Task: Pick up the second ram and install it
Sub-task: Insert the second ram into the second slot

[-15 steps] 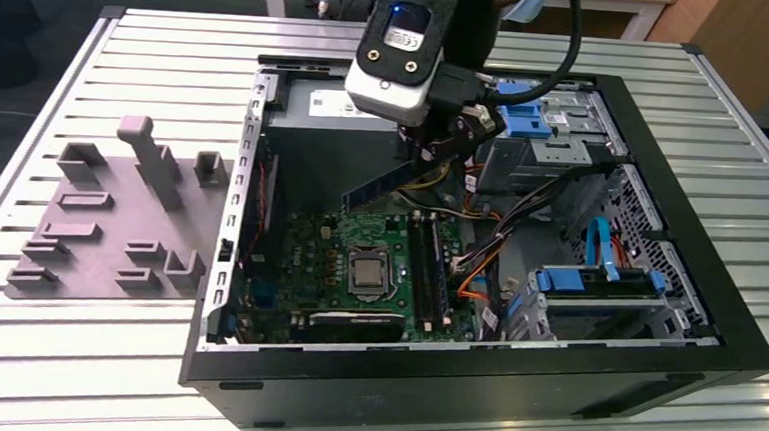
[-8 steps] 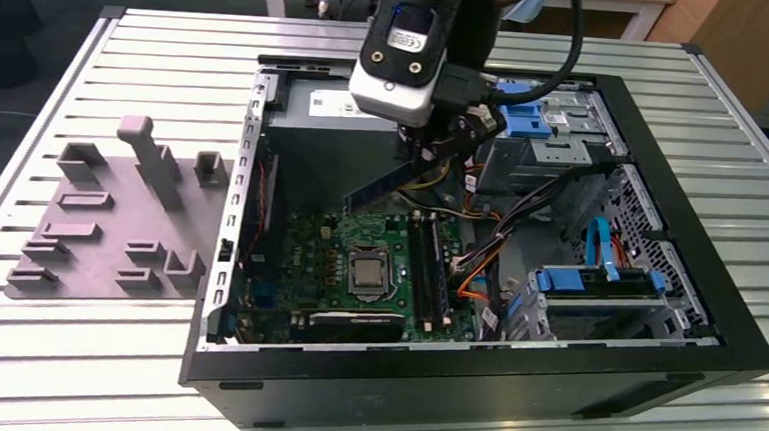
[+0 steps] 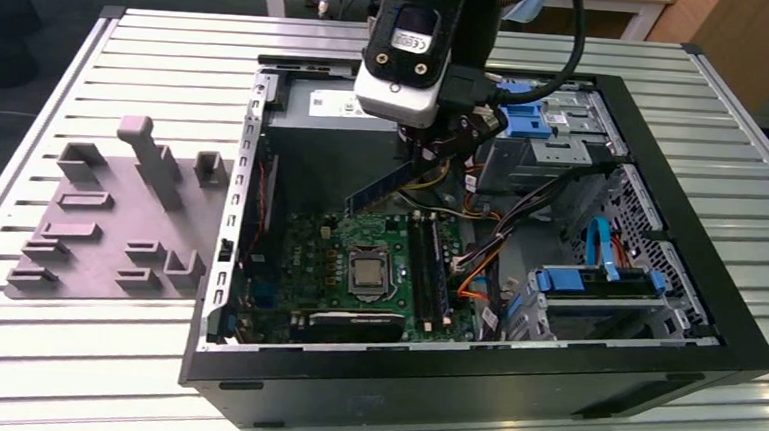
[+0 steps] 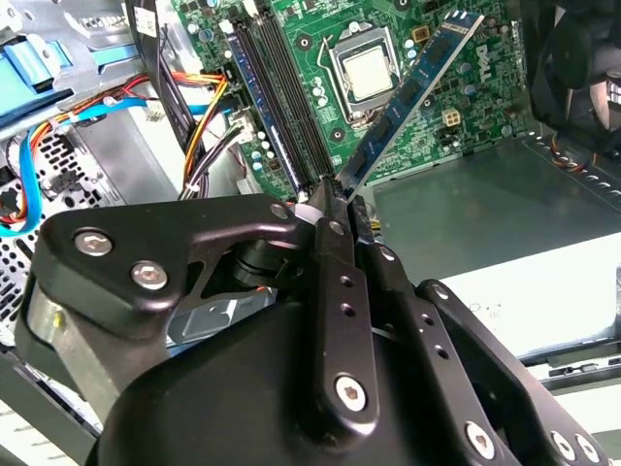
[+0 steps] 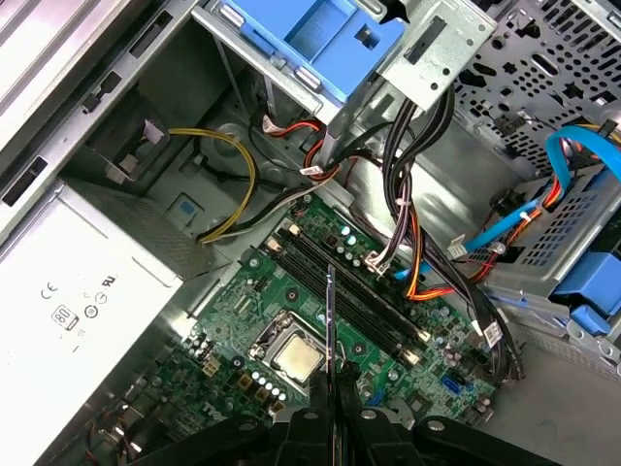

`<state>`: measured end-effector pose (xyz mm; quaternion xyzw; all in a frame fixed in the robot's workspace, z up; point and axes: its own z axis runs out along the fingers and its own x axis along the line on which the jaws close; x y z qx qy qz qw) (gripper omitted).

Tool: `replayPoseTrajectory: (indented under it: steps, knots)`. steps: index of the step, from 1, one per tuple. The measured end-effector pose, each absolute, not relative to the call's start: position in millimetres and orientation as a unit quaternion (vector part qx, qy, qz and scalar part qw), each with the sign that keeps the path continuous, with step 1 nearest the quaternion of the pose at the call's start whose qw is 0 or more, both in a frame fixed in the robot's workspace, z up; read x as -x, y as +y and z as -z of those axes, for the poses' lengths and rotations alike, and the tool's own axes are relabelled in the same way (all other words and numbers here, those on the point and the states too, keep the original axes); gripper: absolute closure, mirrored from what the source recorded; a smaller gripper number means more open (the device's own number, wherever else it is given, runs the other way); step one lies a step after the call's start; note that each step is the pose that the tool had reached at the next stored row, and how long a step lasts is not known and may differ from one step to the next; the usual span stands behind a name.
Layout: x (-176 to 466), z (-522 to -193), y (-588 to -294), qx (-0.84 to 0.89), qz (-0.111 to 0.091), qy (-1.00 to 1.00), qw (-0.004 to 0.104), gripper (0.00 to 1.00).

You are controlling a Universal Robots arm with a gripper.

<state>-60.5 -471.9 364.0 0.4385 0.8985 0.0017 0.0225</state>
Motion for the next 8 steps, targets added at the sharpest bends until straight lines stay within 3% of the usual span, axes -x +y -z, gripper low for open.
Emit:
replayPoseTrajectory:
  steps: [8]
  knots:
    - [60.5,-364.0,-471.9,-0.421,-0.002,0.907,0.022,0.86]
